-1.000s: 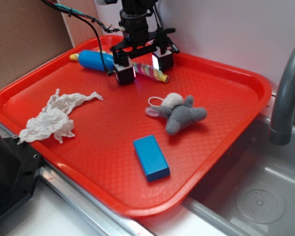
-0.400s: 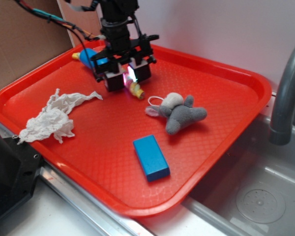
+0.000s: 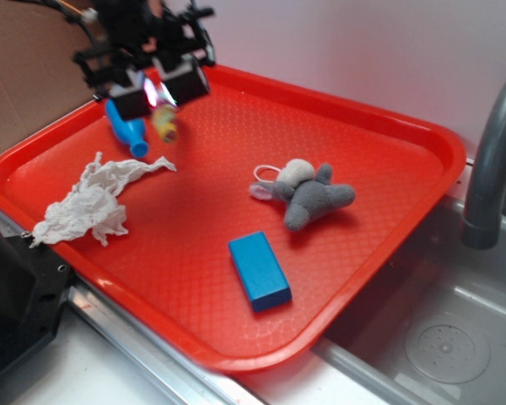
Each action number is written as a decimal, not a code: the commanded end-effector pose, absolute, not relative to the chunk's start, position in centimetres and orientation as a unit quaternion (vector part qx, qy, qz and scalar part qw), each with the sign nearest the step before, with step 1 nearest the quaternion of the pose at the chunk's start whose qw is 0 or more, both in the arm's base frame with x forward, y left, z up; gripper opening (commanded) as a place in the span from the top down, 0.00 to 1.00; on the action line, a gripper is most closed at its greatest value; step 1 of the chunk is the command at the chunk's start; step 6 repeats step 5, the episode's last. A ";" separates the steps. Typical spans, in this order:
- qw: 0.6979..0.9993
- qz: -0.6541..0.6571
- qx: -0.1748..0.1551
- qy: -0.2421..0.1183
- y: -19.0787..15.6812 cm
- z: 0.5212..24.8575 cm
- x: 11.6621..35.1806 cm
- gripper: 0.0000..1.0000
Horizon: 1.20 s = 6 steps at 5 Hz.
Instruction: Grab the multicolored rope.
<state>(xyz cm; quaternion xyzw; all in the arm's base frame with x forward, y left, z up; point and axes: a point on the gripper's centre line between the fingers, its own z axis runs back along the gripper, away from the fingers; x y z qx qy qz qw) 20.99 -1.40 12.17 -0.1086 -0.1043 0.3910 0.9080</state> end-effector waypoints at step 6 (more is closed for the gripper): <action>0.955 0.221 -0.135 -0.144 -2.9 22.3 20.6 1.00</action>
